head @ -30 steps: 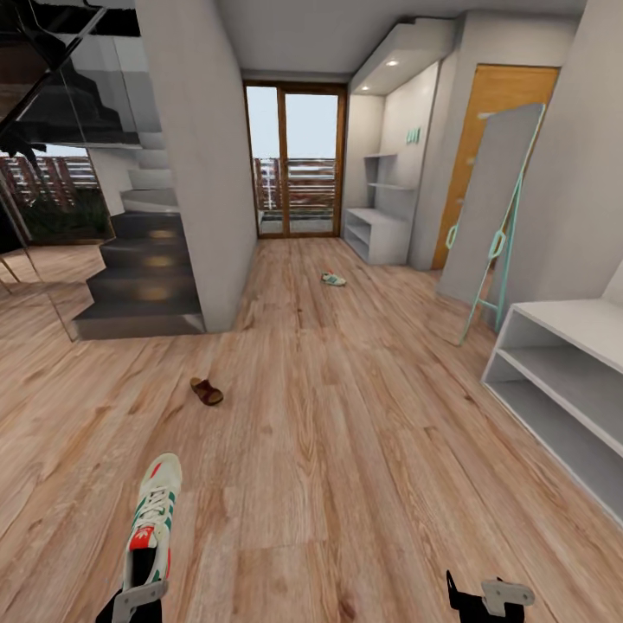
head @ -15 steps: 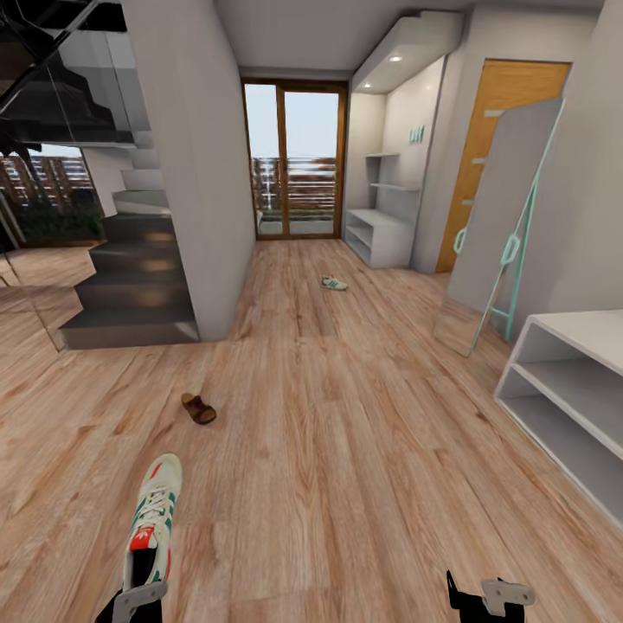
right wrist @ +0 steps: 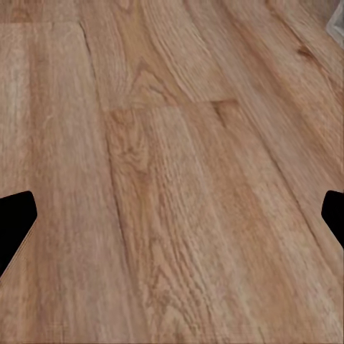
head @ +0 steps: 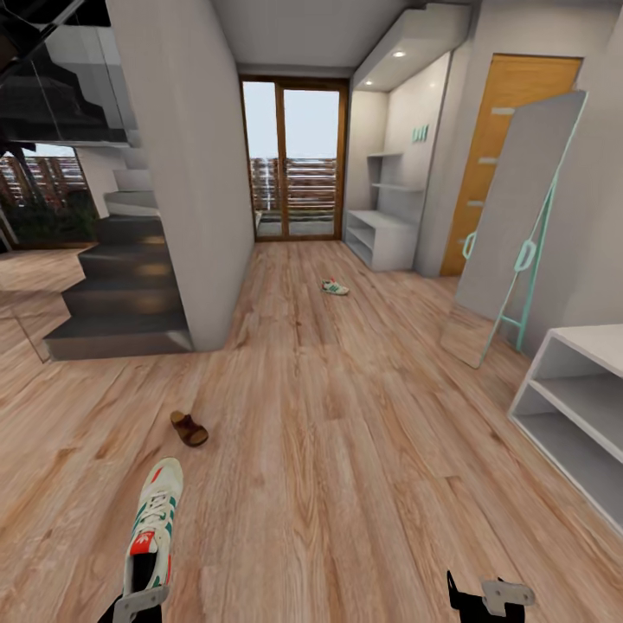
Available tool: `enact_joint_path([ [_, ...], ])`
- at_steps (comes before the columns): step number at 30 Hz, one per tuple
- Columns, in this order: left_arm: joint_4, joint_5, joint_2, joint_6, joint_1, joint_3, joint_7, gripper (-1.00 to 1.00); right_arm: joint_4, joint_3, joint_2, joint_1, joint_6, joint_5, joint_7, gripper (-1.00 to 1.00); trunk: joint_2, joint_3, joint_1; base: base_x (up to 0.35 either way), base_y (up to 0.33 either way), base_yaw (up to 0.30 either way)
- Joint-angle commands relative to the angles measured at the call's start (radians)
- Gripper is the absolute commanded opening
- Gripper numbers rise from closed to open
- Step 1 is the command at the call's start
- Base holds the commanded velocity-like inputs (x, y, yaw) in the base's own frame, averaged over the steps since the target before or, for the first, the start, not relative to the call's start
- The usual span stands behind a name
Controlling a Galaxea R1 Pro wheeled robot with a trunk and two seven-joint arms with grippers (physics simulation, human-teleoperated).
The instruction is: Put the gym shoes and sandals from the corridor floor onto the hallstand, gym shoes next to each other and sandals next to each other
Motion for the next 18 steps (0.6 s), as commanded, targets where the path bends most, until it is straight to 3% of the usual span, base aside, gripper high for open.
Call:
enact_joint_path([
  [1,0.001,-0.003,0.000,-0.003,-0.001,0.007,-0.004,-1.00,0.001,-0.005,0.001,-0.001,-0.003,0.011,-0.002,1.00,0.000,-0.001,0.000,0.340,0.000,0.000],
  [11,0.001,-0.003,0.000,-0.003,-0.001,0.007,-0.004,-1.00,0.002,-0.005,0.001,-0.001,-0.003,0.011,-0.002,1.00,0.000,0.006,0.000,0.340,0.000,-0.113],
  [18,0.001,-0.003,0.000,-0.003,-0.001,0.007,-0.004,-1.00,0.005,-0.005,0.001,-0.001,-0.003,0.011,-0.002,1.00,0.000,0.006,0.000,0.340,0.000,-0.011],
])
